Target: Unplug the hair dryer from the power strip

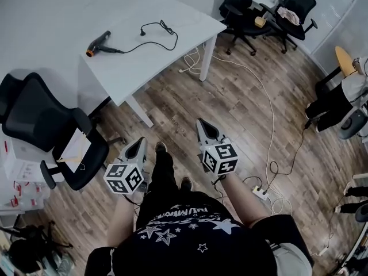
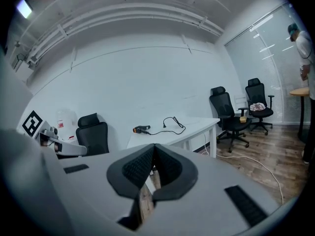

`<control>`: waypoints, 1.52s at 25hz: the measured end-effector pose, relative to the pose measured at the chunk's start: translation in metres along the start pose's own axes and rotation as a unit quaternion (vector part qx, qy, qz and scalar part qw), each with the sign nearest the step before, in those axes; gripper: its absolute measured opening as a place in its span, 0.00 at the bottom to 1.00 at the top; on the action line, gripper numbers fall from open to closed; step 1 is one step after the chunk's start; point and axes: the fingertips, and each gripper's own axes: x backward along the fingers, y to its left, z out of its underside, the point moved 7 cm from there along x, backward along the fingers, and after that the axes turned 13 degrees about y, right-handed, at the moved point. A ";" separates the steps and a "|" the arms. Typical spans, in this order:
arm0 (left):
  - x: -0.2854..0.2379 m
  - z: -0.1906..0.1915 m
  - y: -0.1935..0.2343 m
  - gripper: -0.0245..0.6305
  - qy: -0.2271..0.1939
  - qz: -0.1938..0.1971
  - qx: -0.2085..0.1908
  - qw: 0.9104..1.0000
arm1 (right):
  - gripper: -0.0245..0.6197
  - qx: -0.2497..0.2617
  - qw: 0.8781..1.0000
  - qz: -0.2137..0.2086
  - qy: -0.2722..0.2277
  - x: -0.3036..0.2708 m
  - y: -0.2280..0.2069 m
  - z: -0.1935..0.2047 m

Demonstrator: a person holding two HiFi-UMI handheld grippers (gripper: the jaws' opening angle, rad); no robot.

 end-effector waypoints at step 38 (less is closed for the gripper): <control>-0.235 -0.231 0.242 0.05 0.004 0.022 0.036 0.999 | 0.05 0.021 0.998 0.031 0.049 -0.334 -0.086 -0.187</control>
